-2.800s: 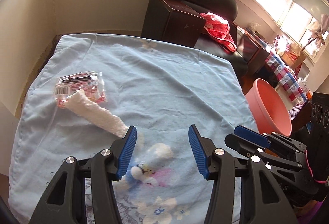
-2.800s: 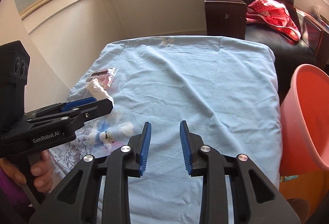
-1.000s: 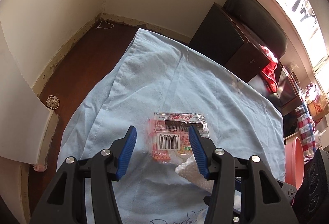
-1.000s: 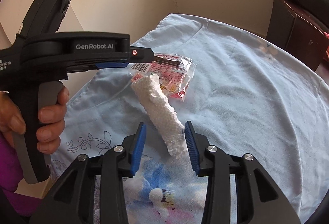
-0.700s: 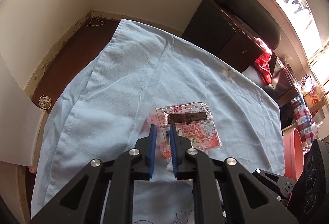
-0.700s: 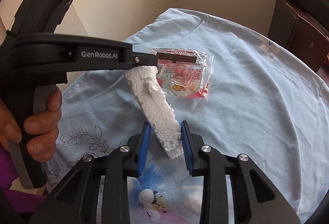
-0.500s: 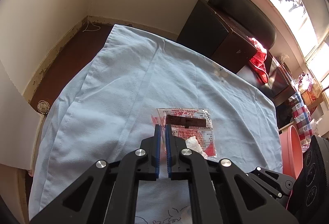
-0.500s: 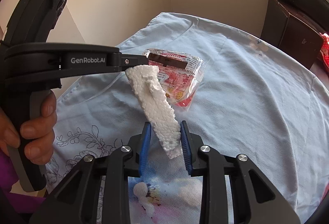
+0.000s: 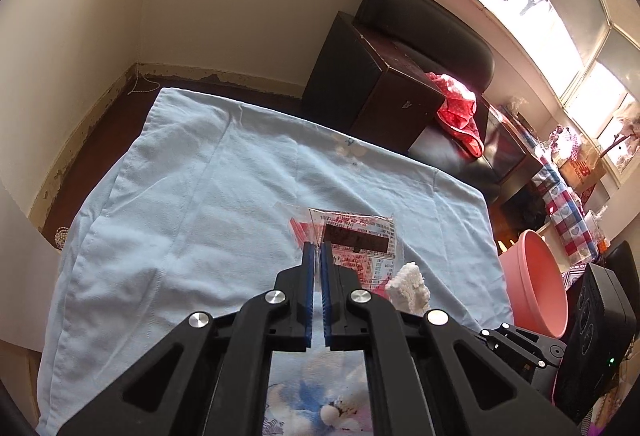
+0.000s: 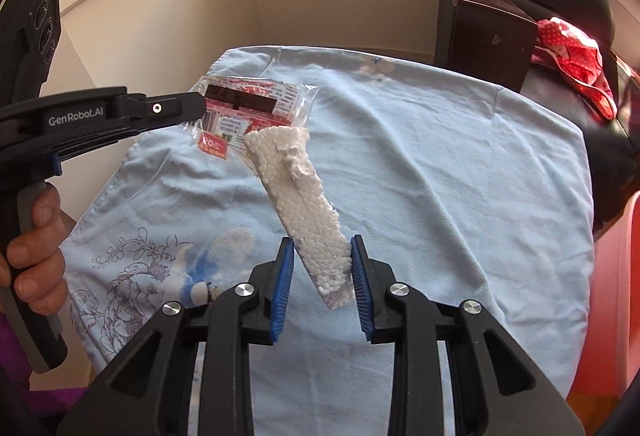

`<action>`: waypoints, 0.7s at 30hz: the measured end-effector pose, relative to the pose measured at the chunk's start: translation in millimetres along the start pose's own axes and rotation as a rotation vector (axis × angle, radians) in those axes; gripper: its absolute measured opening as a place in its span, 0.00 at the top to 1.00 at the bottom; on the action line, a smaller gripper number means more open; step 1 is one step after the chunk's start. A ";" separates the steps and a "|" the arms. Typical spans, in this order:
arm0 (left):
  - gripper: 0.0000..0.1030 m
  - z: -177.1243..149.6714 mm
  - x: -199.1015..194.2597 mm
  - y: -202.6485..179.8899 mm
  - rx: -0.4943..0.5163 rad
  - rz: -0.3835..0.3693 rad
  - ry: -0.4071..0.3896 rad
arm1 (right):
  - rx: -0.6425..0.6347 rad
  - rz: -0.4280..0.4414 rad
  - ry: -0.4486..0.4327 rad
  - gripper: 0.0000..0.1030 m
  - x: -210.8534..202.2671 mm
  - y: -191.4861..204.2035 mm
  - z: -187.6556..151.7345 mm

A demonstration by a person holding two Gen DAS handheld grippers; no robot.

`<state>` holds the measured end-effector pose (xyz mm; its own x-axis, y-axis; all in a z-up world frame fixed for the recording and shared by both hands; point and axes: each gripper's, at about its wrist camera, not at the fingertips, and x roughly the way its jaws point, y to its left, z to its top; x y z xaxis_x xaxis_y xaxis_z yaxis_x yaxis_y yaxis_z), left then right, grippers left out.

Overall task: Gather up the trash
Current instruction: 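Carry the snack wrapper and foam strip over the pink basin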

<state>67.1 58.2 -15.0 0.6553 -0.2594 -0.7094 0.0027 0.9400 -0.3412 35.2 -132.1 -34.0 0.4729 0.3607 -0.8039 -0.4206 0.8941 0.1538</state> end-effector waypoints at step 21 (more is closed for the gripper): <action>0.98 -12.0 -6.4 -97.5 0.170 -0.110 -0.006 | 0.217 -0.070 -0.071 0.72 -51.0 -80.2 -43.4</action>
<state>53.6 -34.4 15.3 0.6487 -0.3614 -0.6697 0.2013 0.9302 -0.3069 11.2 -233.7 -30.2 0.5515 0.3062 -0.7759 -0.2116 0.9511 0.2250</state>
